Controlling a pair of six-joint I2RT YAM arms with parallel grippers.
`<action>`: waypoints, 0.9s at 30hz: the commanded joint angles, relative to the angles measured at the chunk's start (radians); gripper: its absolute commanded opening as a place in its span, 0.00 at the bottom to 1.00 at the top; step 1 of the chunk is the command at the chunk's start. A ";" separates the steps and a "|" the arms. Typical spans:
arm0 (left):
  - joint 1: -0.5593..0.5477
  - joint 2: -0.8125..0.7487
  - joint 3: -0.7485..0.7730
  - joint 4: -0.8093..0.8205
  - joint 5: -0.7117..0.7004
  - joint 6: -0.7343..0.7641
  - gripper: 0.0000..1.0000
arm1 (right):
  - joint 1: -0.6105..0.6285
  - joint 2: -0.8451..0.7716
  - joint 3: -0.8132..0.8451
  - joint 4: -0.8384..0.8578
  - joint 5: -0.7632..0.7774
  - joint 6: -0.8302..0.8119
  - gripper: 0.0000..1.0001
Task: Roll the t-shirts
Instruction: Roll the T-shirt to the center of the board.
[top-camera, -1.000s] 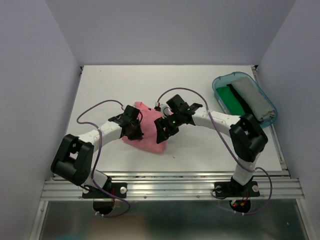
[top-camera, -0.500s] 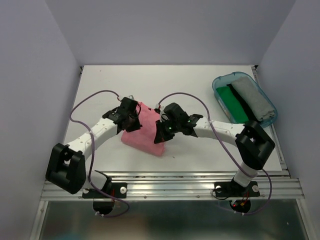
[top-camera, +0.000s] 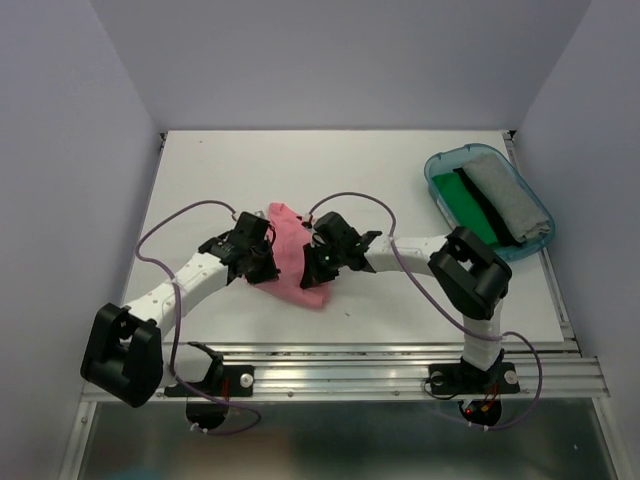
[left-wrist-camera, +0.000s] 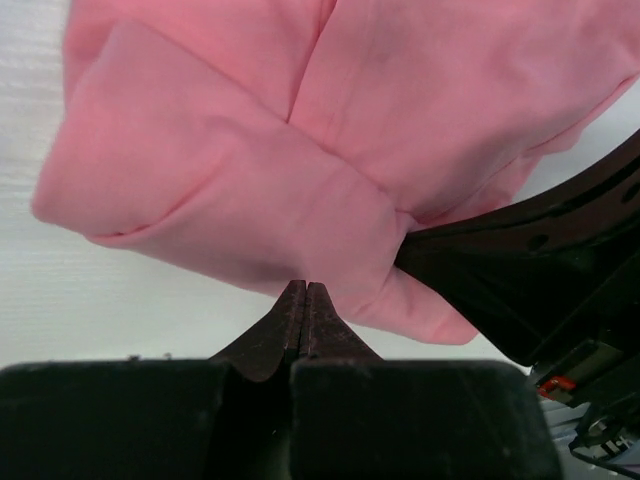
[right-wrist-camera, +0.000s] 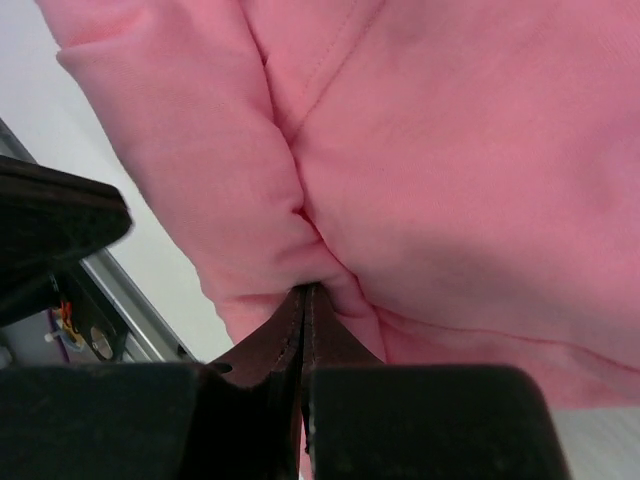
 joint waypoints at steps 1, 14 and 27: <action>-0.001 0.019 -0.052 0.064 0.038 -0.014 0.00 | 0.003 0.043 0.072 0.019 0.046 -0.042 0.01; 0.008 0.058 -0.018 0.062 -0.034 -0.031 0.00 | 0.029 -0.167 -0.001 -0.010 0.072 -0.064 0.01; 0.075 0.061 -0.001 0.038 -0.074 0.001 0.00 | 0.072 -0.089 -0.067 0.030 0.121 -0.039 0.01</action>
